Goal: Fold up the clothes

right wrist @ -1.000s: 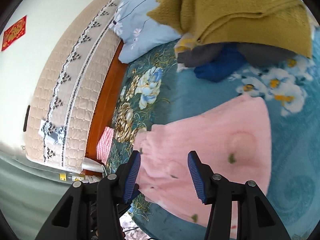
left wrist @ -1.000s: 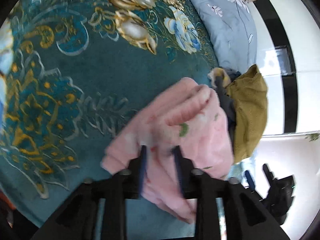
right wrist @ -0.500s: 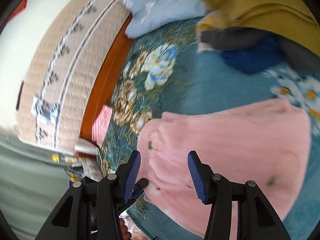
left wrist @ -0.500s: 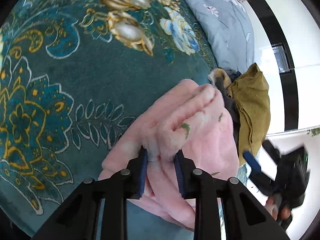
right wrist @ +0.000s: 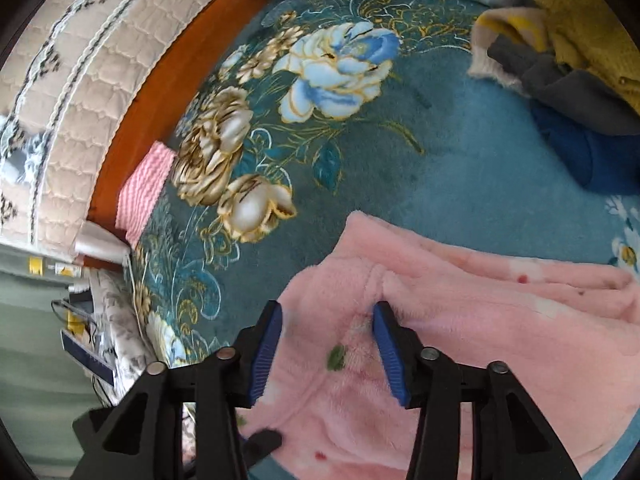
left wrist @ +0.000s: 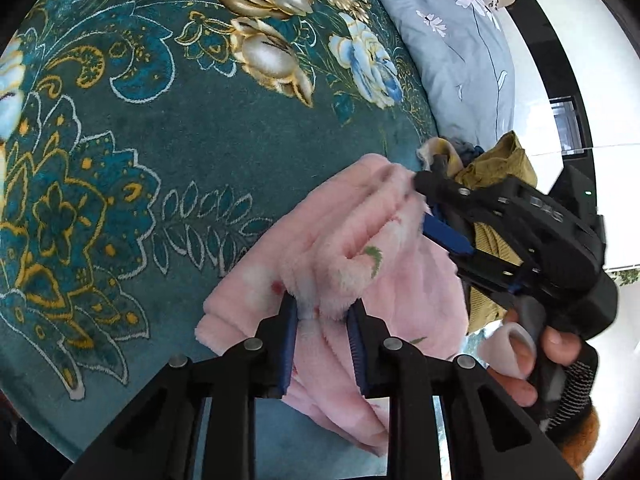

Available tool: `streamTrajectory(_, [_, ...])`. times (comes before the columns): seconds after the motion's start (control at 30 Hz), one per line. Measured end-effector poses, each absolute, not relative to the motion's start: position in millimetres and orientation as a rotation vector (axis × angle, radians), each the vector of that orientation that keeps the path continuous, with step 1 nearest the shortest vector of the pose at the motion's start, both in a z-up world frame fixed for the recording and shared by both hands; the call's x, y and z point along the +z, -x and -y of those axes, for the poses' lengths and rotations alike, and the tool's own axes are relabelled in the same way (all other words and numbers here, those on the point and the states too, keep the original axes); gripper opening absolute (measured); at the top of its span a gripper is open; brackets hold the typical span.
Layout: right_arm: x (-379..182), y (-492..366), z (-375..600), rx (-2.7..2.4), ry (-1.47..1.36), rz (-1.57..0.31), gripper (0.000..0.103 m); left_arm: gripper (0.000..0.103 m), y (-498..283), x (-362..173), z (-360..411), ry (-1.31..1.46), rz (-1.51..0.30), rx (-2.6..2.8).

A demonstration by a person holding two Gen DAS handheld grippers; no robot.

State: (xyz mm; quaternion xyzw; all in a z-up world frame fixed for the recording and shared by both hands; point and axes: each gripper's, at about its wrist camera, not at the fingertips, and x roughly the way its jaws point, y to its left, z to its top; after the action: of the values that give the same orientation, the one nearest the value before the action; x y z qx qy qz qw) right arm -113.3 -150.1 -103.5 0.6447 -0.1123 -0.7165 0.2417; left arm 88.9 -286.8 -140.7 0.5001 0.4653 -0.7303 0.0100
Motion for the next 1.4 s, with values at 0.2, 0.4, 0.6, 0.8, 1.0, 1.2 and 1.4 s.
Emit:
streamTrajectory(0.2, [-112.4, 120.2, 151.0, -1.944, -1.760, 0.445, 0.033, 0.025, -90.4, -144.4, 294.1, -1.552, -1.485, -2.248])
streamTrajectory(0.4, [-127.3, 121.6, 154.2, -1.930, -1.816, 0.418, 0.033, 0.025, -89.5, -166.3, 301.8, -1.576, -1.534, -2.158])
streamTrajectory(0.6, [-91.3, 115.4, 130.6, -1.901, -1.681, 0.498, 0.035, 0.026, -90.2, -160.4, 301.1, -1.589, -1.548, -2.169])
streamTrajectory(0.8, [-46.2, 81.0, 43.3, -2.034, -1.526, 0.501, 0.034, 0.026, -96.7, -139.8, 301.8, -1.579, -1.507, -2.201])
streamTrajectory(1.0, [-58.4, 36.1, -55.7, -2.128, -1.625, 0.590, 0.034, 0.026, -87.5, -98.6, 292.6, -1.533, -1.306, -2.432])
streamTrajectory(1.2, [-77.1, -20.1, -50.6, -2.011, -1.694, 0.467, 0.034, 0.027, -66.4, -97.6, 251.7, -1.678, -1.038, -2.599])
streamTrajectory(1.4, [-104.1, -39.2, -43.5, -2.039, -1.769, 0.341, 0.035, 0.027, -67.7, -129.6, 250.2, -1.801, -0.912, -2.508])
